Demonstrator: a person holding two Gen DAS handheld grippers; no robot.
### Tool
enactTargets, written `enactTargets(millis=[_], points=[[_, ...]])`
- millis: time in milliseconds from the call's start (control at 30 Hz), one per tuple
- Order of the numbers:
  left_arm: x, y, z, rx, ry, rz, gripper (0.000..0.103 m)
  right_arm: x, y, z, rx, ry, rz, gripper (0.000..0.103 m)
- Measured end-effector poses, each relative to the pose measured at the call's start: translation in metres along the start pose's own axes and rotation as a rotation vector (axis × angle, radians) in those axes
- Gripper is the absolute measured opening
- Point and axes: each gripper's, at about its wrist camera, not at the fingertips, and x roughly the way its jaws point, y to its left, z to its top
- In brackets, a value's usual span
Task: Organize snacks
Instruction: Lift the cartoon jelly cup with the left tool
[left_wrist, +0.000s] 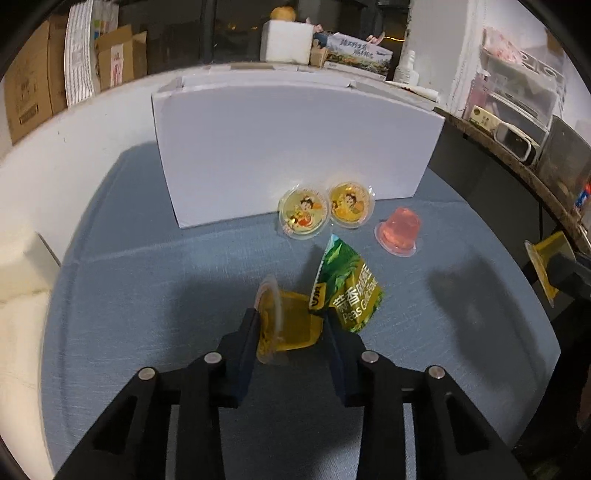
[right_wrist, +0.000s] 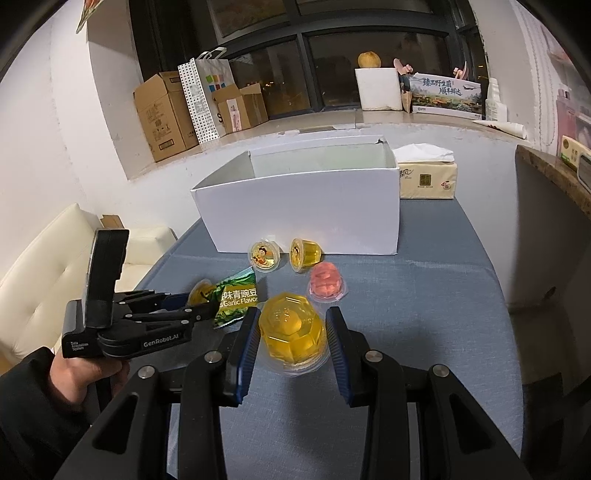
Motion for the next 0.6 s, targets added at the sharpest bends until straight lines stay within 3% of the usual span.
enactTargets(millis=[400,533,600], points=[[-0.016,-0.002,-0.020,0.000,0.026,-0.019,0.040,-0.002,0.011,-0.003,-0.004,-0.001,0.026,0.039],[-0.021,-0.001,-0.026,-0.004,0.038,-0.009,0.058,-0.004,0.016,-0.004,-0.010,-0.003,0.032,0.039],[-0.023,-0.002,-0.032,0.008,0.042,-0.006,0.059,-0.005,0.017,-0.004,-0.010,-0.004,0.033,0.039]])
